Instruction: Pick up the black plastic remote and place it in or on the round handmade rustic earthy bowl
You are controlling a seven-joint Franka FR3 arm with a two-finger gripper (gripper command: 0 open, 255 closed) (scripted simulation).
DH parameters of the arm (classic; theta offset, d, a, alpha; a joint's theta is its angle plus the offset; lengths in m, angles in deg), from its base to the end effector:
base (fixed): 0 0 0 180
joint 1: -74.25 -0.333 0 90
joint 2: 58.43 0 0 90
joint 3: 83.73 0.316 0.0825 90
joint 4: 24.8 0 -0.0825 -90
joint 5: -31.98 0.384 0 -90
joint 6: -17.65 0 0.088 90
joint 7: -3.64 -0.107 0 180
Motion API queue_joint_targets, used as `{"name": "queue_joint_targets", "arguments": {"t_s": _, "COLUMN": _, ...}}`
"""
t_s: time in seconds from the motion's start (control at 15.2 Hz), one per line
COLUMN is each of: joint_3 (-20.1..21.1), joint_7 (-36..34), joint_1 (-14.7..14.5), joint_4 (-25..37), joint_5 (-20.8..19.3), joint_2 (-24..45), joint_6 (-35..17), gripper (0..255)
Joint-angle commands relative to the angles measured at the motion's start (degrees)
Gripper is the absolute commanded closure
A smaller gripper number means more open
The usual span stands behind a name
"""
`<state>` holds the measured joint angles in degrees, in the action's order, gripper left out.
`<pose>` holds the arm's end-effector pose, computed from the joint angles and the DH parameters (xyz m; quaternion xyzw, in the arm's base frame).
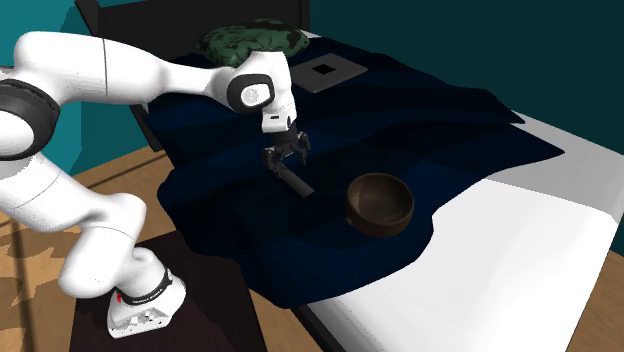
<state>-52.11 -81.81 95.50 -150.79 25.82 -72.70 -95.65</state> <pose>0.4770 0.0919 0.4724 0.7964 -0.5940 0.0802 0.0809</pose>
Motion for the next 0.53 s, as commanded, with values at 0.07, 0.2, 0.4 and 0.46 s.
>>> {"name": "queue_joint_targets", "arguments": {"t_s": 0.07, "joint_3": 0.3, "joint_7": -1.1, "joint_1": 0.3, "joint_4": -1.4, "joint_5": -0.7, "joint_2": 1.0, "joint_6": -2.2, "gripper": 0}}
{"name": "queue_joint_targets", "arguments": {"t_s": 0.2, "joint_3": 0.3, "joint_7": -1.4, "joint_1": 0.5, "joint_4": -2.8, "joint_5": -1.2, "joint_2": 1.7, "joint_6": -4.2, "gripper": 0}}
{"name": "queue_joint_targets", "arguments": {"t_s": 0.4, "joint_3": 0.3, "joint_7": -1.4, "joint_1": 0.5, "joint_4": -2.8, "joint_5": -1.2, "joint_2": 1.7, "joint_6": -4.2, "gripper": 0}}
{"name": "queue_joint_targets", "arguments": {"t_s": 0.46, "joint_3": 0.3, "joint_7": -1.4, "joint_1": 0.5, "joint_4": -2.8, "joint_5": -1.2, "joint_2": 1.7, "joint_6": -4.2, "gripper": 0}}
